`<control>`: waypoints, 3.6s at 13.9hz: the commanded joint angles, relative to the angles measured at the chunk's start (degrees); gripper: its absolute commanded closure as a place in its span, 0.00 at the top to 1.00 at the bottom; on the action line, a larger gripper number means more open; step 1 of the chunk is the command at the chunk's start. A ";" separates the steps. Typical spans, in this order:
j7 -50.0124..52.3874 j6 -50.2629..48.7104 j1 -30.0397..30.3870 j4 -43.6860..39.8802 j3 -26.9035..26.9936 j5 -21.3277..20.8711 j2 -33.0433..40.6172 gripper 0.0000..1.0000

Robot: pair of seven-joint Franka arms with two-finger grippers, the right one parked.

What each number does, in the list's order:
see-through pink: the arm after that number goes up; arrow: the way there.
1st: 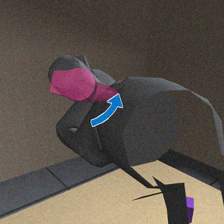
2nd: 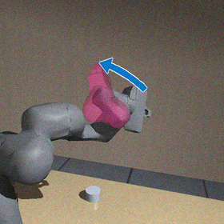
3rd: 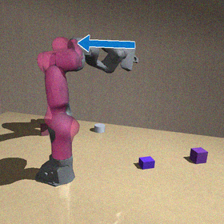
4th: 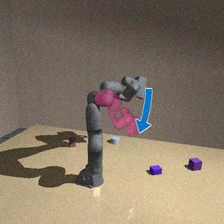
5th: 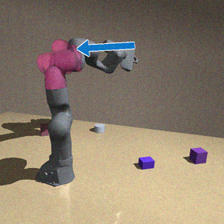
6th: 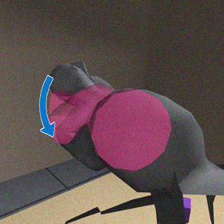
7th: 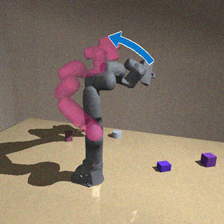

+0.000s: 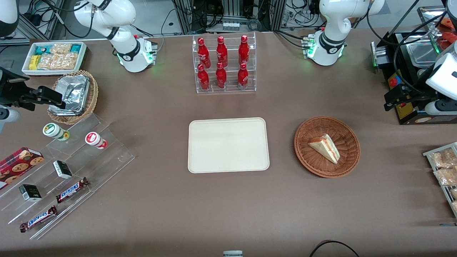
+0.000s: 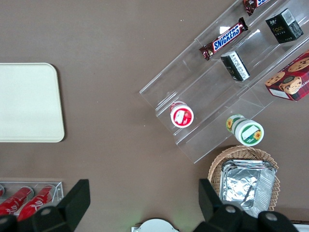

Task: Place sandwich from basket to tray
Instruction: 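Move the left gripper over the sandwich in the wicker basket, then lower the left gripper and close it on the wrapped sandwich, then lift the sandwich and carry it with the left gripper toward the tray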

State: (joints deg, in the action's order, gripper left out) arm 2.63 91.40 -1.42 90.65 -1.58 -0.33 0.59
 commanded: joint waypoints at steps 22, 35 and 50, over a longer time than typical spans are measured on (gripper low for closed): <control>47.19 42.70 -0.25 36.08 -10.55 -0.99 -4.79 1.00; 53.18 48.17 0.10 36.17 -9.85 -3.27 -14.82 1.00; 53.10 22.88 -5.86 14.32 -10.55 -5.03 -12.89 0.00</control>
State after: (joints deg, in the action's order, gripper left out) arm 54.29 120.84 -3.27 112.20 -12.23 -4.23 -11.88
